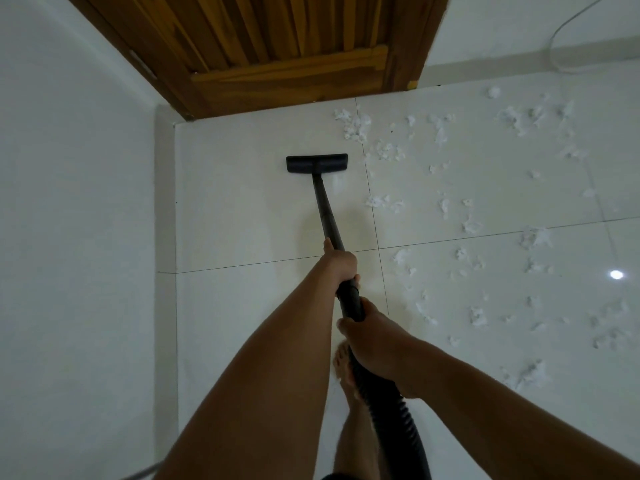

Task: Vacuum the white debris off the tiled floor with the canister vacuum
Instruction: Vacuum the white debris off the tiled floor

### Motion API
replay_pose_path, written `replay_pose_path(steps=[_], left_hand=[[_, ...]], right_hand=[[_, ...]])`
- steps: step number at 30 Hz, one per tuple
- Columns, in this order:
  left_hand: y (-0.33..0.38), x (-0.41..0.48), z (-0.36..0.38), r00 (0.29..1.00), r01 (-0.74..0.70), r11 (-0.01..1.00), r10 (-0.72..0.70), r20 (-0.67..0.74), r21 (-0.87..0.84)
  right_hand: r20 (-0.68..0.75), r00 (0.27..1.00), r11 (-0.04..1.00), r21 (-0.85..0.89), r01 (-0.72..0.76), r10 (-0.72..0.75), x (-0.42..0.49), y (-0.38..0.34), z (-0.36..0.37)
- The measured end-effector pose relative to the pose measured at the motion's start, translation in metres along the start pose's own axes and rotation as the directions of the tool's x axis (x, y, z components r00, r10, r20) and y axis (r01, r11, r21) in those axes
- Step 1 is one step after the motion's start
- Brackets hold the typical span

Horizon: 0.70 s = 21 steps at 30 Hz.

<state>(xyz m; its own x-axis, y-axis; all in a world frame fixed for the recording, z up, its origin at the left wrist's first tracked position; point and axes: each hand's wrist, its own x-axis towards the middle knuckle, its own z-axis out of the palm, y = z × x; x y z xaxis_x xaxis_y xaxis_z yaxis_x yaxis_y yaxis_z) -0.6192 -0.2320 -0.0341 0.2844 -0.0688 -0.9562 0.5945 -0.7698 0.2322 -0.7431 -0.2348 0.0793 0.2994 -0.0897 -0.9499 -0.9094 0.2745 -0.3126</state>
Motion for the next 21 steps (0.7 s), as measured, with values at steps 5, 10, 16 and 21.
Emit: replay_pose_path(steps=[5,10,16,21], left_hand=[[0.030,0.034,-0.010,0.998,-0.053,0.998,0.054,-0.031,0.034],[0.061,0.061,-0.023,0.994,-0.081,0.994,0.086,-0.069,0.069],[0.080,0.078,-0.031,0.993,-0.078,0.995,0.083,-0.089,0.057],[0.081,0.074,-0.032,0.985,-0.128,0.989,0.136,-0.106,0.075]], right_hand=[[-0.023,1.000,1.000,0.015,0.020,-0.020,0.035,-0.027,-0.008],[0.022,1.000,0.992,0.126,-0.001,-0.001,0.063,-0.054,-0.011],[0.044,0.999,0.988,0.156,0.007,-0.014,0.085,-0.070,-0.014],[0.036,0.998,0.988,0.148,0.052,-0.058,0.084,-0.070,-0.012]])
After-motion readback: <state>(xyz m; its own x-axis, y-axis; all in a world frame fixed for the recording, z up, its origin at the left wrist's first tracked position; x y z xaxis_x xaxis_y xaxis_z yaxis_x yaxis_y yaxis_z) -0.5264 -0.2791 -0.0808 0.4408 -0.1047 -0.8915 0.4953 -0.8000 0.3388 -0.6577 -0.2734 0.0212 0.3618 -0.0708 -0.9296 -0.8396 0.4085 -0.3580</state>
